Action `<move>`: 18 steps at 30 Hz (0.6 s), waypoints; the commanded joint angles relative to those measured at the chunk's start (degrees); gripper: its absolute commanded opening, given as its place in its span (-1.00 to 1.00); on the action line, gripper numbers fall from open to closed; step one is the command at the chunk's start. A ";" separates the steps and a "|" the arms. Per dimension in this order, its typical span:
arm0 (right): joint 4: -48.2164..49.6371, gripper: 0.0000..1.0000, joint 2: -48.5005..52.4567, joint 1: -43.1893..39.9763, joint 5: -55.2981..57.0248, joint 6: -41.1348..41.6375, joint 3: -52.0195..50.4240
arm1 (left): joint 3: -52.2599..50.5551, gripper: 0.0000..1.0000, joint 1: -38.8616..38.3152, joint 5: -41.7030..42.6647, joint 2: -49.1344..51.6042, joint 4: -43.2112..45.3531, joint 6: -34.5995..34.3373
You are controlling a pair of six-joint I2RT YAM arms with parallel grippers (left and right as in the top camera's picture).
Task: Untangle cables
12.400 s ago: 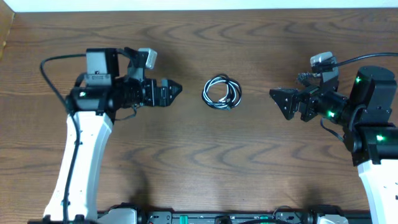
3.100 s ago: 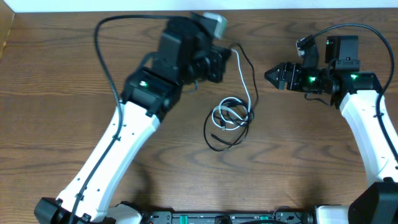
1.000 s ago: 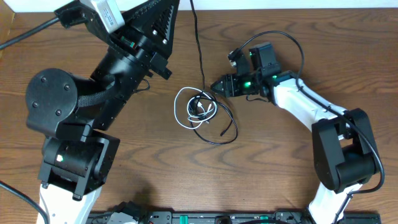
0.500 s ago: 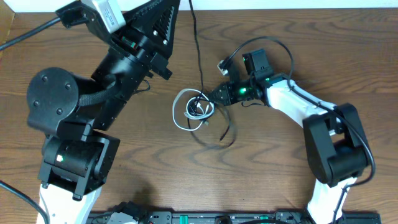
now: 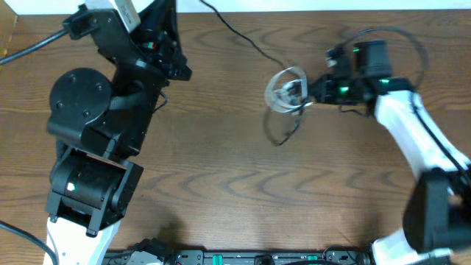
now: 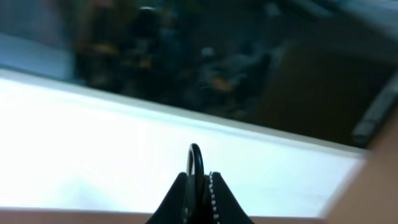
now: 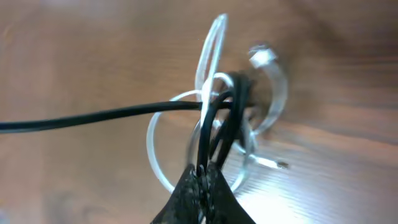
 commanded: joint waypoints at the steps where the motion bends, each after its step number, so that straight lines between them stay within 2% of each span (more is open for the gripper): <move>1: -4.92 -0.98 -6.56 -0.79 18.25 2.64 1.44 | 0.31 -0.85 0.22 -15.17 -0.35 -2.19 5.55; 3: -9.18 -0.98 -8.90 -1.18 27.78 4.37 1.44 | 0.31 -0.85 0.22 -21.57 -0.28 -4.63 6.38; 7: -14.23 -0.98 -10.29 -2.08 39.47 6.56 1.44 | 0.31 -0.85 1.64 -27.19 0.26 -9.49 7.37; 12: -18.32 -0.98 -10.29 -3.58 47.41 8.11 1.44 | 0.28 -0.85 6.08 -26.84 2.38 -17.68 6.29; 18: -18.58 -0.98 -10.29 -3.67 42.75 7.80 1.64 | 0.28 -0.85 9.57 -19.37 8.04 -25.22 4.98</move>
